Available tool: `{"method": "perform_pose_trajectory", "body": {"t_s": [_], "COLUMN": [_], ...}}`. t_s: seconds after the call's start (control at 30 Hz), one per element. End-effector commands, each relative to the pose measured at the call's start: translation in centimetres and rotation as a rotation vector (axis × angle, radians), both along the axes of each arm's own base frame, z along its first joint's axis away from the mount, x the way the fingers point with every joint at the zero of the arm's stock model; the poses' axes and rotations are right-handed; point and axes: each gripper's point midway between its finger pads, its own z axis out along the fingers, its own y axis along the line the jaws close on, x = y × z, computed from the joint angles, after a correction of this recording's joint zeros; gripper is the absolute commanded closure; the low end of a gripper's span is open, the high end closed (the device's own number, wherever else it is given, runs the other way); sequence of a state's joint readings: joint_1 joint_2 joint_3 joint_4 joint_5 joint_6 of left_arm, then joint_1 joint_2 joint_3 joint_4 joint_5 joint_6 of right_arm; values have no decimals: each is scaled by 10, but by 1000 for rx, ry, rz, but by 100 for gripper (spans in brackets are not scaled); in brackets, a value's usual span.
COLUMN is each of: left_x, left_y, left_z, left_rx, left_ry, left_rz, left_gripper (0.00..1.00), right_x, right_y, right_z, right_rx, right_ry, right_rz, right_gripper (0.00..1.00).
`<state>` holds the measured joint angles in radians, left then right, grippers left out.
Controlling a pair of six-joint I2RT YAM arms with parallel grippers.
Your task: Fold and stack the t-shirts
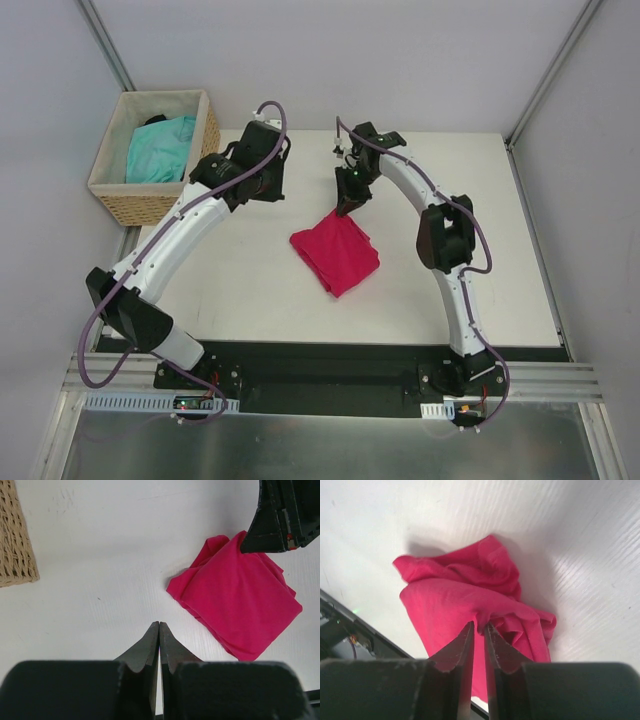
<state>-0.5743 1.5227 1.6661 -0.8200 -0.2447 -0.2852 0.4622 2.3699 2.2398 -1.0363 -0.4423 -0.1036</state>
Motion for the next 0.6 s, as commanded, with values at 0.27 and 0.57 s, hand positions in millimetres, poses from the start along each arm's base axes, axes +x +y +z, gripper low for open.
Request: {"method": "perform_pose_trajectory", "body": {"t_s": [0.27, 0.57], "left_x": [21, 29], "left_y": [-10, -29], "left_z": [14, -11], "left_rx": [23, 5], "left_ry": [-46, -22], "left_rz": [-49, -135], "left_gripper": [100, 100], "right_x": [67, 6], "right_y": [-50, -68], "right_z": [76, 119], "right_rx": [-165, -55], "right_ry": [-401, -321], "right_rz": [-248, -244], "right_gripper": [26, 21]}}
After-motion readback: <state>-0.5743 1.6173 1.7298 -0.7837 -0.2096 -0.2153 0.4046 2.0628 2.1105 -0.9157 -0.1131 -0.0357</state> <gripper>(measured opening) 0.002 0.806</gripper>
